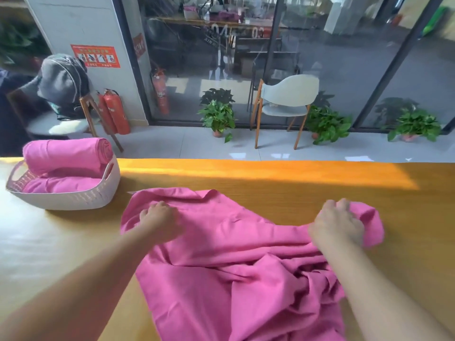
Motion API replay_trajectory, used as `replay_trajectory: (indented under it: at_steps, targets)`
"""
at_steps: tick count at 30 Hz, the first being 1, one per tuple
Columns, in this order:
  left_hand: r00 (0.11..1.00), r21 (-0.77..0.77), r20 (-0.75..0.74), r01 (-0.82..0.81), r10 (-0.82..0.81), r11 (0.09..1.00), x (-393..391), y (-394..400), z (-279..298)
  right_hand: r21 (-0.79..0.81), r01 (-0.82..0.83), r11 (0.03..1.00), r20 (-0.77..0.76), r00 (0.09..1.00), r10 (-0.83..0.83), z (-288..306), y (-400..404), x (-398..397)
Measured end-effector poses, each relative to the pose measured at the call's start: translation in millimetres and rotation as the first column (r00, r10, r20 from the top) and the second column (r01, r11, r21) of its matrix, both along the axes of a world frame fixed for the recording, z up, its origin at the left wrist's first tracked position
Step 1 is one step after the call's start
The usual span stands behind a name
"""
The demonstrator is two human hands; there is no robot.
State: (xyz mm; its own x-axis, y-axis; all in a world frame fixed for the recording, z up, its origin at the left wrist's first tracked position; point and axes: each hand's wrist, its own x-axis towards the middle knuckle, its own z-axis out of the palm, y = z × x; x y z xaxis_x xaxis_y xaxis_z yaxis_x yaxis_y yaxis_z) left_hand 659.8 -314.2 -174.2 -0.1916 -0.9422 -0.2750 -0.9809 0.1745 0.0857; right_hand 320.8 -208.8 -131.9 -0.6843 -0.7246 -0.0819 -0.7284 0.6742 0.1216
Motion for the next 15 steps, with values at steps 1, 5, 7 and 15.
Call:
replay_trajectory:
  at_steps: [1,5,7,15]
  targets:
    - [0.996,-0.110,-0.085,-0.028,0.018,0.994,-13,-1,1,-0.070,-0.118,0.991,-0.043,0.992,0.115,-2,-5,14]
    - [0.892,-0.121,-0.450,-0.027,-0.031,0.992,-61,11,-12,-0.158,-0.583,0.797,0.061,0.800,0.597,-23,-22,74]
    - [0.925,-0.093,-0.374,0.032,-0.065,0.995,-70,18,-24,-0.161,-0.567,0.807,0.176,0.789,0.589,-32,-31,95]
    - [0.986,-0.043,-0.158,0.043,-0.049,0.998,-43,32,-42,0.037,-0.242,0.970,0.409,0.889,0.206,-41,-89,82]
